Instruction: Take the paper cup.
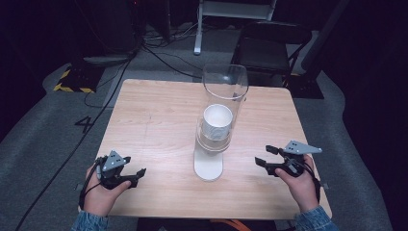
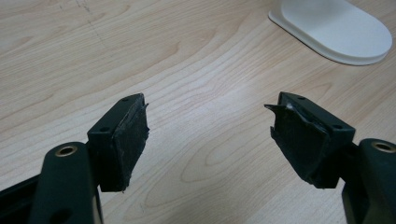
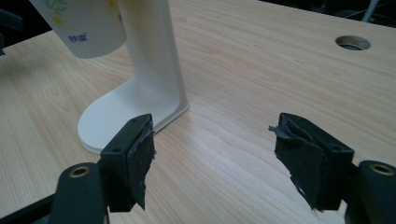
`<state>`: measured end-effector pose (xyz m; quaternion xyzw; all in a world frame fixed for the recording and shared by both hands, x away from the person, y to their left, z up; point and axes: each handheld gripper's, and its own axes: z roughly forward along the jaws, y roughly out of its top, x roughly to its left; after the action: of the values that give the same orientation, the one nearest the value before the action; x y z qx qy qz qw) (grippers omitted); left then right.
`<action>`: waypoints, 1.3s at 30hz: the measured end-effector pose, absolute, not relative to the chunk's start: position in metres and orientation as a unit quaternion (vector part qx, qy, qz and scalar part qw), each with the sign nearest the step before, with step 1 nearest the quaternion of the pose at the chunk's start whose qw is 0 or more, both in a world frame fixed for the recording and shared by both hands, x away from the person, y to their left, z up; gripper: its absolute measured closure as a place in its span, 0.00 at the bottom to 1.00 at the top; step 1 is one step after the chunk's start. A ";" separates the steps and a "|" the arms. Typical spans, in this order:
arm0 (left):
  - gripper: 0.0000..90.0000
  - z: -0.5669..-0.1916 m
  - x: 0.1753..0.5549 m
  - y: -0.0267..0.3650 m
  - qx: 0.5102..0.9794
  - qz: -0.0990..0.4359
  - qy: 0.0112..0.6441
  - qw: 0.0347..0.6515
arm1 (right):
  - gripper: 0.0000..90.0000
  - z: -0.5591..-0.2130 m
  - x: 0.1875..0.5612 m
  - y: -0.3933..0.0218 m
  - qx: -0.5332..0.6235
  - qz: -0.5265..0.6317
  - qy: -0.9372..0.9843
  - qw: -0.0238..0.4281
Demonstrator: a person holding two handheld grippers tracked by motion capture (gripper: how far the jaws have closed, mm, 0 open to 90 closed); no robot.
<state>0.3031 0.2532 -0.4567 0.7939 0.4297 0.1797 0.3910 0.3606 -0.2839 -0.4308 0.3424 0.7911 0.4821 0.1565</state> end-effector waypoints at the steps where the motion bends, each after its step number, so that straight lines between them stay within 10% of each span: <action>1: 0.30 -0.457 0.303 0.253 0.793 0.176 0.432 0.392 | 0.32 -0.430 0.362 -0.281 0.339 0.483 0.792 0.155; 39: 0.29 -0.467 0.309 0.253 0.799 0.167 0.427 0.388 | 0.21 -0.439 0.389 -0.161 0.244 0.579 0.772 0.096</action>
<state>0.3085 0.2529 -0.4669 0.7990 0.4274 0.1674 0.3885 0.3890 -0.1609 -0.4390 0.2444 0.7718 0.5791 0.0961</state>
